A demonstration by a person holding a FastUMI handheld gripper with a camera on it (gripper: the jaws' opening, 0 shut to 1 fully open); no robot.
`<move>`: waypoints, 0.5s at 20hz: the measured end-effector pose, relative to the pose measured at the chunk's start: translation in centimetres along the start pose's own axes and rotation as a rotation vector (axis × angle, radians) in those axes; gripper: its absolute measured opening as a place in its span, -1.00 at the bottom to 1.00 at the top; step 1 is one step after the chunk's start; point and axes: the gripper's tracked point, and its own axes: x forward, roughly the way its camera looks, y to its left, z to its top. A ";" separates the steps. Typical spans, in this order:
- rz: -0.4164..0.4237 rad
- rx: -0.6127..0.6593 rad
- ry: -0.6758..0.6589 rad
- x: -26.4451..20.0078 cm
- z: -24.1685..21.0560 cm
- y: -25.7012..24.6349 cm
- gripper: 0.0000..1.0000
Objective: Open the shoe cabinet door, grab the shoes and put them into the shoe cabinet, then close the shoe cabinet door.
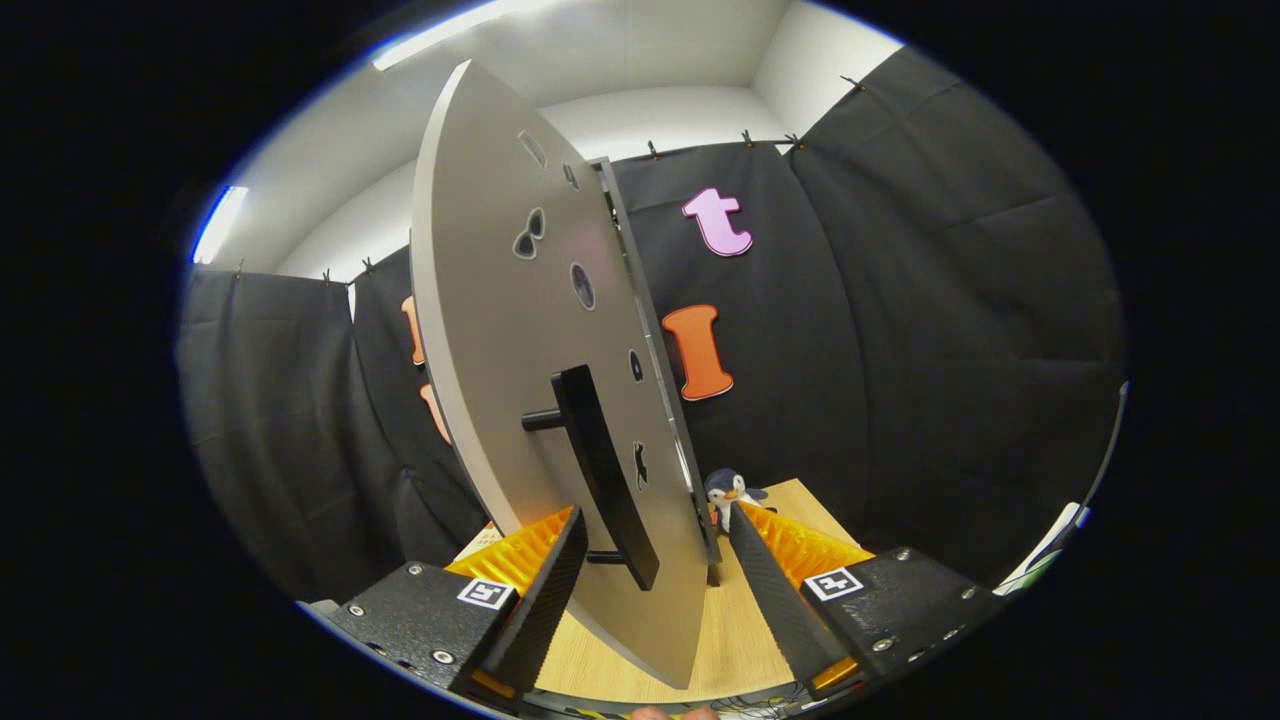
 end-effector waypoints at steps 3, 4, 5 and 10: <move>-0.021 -0.031 0.002 0.3 -0.5 2.2 0.81; -0.026 -0.028 0.002 0.5 -0.8 3.1 0.81; -0.027 -0.016 0.005 0.8 -0.9 4.0 0.81; -0.001 0.000 0.001 3.2 -1.8 9.5 0.81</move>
